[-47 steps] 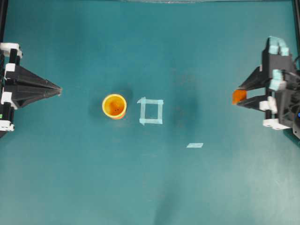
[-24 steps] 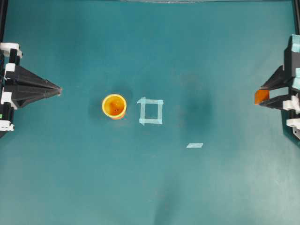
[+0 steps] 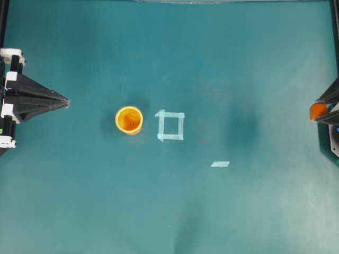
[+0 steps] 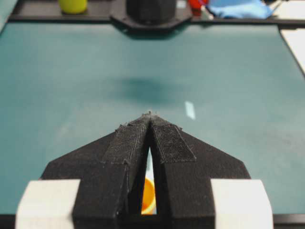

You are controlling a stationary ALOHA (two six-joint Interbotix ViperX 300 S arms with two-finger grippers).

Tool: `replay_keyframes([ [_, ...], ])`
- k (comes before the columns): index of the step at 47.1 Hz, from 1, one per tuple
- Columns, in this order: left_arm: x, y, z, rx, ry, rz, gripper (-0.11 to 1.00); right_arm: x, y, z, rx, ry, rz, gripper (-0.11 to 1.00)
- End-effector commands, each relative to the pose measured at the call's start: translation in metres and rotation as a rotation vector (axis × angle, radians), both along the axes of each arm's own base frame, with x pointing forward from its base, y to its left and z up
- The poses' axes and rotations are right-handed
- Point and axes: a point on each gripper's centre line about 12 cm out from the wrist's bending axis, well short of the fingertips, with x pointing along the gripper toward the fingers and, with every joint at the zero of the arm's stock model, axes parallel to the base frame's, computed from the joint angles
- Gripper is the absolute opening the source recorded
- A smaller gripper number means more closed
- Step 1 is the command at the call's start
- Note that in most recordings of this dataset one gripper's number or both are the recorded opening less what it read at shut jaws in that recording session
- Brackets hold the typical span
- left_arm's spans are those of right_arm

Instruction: Move the block to the right with right arm.

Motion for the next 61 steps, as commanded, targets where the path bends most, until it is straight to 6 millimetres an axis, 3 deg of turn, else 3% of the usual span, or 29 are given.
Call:
replay_keyframes([
  [1, 0.003, 0.0, 0.011, 0.0, -0.026, 0.001, 0.0, -0.004, 0.001, 0.003, 0.006, -0.008, 0.004, 0.45],
  [28, 0.003, 0.0, 0.012, 0.0, -0.028, 0.001, 0.0, -0.031, 0.003, 0.01, 0.015, 0.005, 0.004, 0.45],
  [61, 0.003, 0.0, 0.012, 0.0, -0.029, 0.001, 0.0, -0.048, 0.004, 0.012, 0.038, -0.012, -0.026, 0.45],
])
